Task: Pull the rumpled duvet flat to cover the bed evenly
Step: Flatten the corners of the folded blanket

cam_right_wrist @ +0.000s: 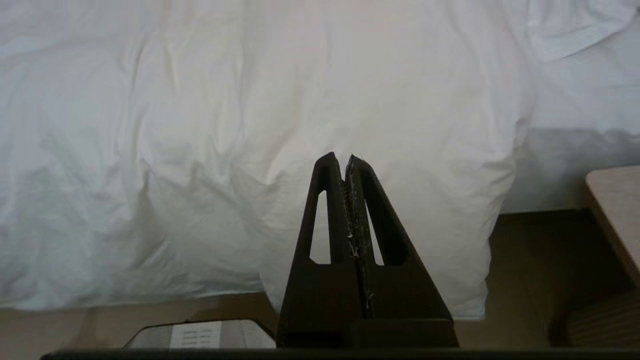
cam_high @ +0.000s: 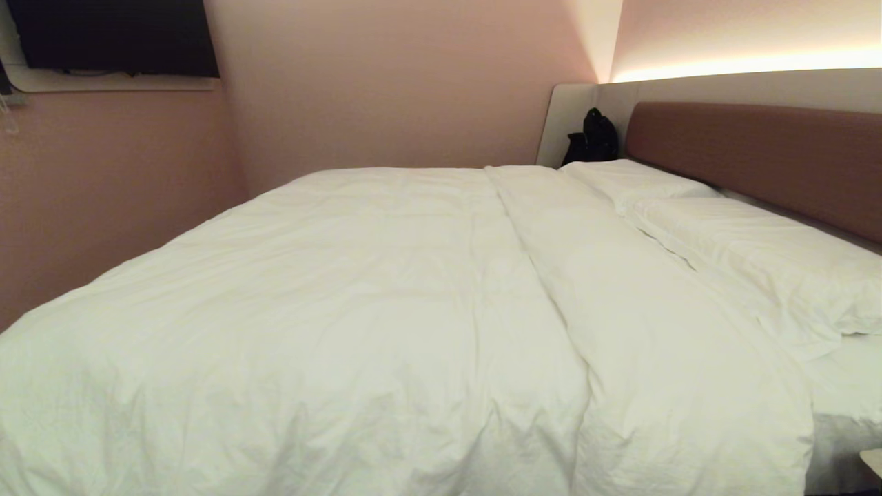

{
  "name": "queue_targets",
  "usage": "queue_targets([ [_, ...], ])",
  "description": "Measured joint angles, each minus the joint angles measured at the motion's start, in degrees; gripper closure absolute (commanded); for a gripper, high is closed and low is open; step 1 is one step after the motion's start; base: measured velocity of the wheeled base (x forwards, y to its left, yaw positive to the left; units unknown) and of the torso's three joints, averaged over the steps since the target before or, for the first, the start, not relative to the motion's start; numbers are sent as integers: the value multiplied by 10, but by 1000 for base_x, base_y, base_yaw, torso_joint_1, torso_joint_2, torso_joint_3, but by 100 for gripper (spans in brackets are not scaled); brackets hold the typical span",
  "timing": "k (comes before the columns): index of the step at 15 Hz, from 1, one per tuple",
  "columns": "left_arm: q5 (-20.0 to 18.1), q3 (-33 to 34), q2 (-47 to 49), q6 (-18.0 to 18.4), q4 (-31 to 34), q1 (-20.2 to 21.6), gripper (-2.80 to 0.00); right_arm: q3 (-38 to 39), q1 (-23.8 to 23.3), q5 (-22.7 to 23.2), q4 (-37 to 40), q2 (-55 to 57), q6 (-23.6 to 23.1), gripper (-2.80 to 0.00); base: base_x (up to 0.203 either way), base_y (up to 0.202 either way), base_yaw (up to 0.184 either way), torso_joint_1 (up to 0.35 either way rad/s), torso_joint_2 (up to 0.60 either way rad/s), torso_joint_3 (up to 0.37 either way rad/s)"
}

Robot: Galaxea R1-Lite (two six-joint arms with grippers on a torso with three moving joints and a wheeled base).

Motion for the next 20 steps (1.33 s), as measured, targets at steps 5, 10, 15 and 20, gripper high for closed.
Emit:
queue_targets([
  [5,0,0,0,3,0,0,0,-1,1,-11,30,-67,-28,0,0,0,0,0,0,0],
  [10,0,0,0,4,0,0,0,1,1,-23,78,-162,-50,0,0,0,0,0,0,0],
  [15,0,0,0,4,0,0,0,6,-3,-44,129,-250,-62,0,0,0,0,0,0,0],
  [20,0,0,0,4,1,0,0,10,-19,-42,153,-327,-89,0,0,0,0,0,0,0],
])
